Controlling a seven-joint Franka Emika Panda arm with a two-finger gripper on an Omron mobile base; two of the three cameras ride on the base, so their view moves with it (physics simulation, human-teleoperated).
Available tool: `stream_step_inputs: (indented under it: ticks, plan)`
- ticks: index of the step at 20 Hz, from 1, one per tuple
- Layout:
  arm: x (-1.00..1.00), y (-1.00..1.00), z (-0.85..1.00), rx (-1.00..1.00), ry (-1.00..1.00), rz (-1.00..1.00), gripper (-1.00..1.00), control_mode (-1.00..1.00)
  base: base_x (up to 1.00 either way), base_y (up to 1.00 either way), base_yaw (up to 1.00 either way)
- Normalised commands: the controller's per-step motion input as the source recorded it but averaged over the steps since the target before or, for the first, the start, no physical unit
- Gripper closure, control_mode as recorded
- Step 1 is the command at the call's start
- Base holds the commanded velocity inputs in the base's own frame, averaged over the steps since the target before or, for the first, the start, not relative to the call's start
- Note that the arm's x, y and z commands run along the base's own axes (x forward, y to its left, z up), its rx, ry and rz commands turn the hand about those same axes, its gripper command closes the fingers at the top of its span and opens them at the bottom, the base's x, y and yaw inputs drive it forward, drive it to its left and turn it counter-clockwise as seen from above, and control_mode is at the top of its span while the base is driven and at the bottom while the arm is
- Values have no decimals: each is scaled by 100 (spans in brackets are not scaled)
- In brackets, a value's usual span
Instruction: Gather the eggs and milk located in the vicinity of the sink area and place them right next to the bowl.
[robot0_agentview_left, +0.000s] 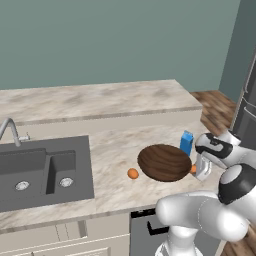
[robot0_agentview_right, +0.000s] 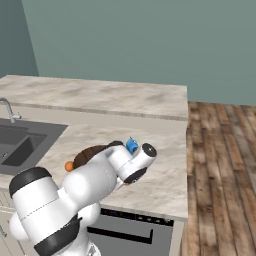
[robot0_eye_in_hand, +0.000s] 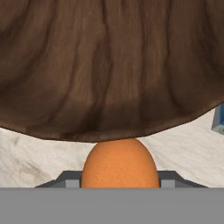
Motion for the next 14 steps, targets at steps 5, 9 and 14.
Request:
stream_step_inputs:
  ticks: [5, 9, 14]
  plan:
    - [0, -1, 0, 0, 1, -1, 100, -100, 0, 0, 0]
    - [0, 0, 0, 0, 0, 0, -100, -100, 0, 0, 0]
    - [0, 0, 0, 0, 0, 0, -100, -100, 0, 0, 0]
